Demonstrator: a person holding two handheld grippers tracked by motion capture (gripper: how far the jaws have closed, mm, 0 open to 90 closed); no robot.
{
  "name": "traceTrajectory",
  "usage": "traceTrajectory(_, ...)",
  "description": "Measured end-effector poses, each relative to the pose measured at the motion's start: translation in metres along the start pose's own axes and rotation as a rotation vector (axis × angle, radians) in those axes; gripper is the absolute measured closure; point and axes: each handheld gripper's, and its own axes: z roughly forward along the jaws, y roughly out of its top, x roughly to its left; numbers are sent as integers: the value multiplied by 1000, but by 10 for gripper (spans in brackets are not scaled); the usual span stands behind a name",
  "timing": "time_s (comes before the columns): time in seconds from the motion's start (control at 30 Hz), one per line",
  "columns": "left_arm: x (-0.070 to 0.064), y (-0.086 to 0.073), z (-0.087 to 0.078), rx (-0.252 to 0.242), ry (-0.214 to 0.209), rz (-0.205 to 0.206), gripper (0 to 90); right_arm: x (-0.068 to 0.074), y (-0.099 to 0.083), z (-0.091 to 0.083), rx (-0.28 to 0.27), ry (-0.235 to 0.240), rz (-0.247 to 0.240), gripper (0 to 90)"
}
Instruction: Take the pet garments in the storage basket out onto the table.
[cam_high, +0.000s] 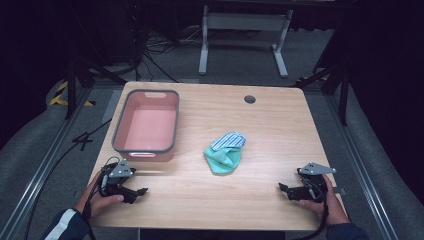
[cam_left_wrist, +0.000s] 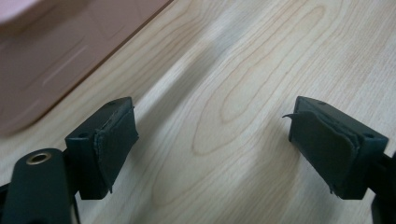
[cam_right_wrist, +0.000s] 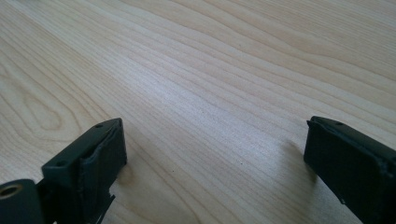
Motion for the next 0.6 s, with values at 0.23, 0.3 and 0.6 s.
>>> traceTrajectory(0.23, -1, -7, -2, -40, 16, -23, 149, 0, 0, 0, 1, 5, -2, 59)
traceTrajectory(0.3, -1, -7, -2, -39, 16, -22, 149, 0, 0, 0, 0, 6, -3, 60)
traceTrajectory(0.6, -1, -7, -1, -39, 16, -22, 145, 0, -1, -1, 0, 2, 1, 62)
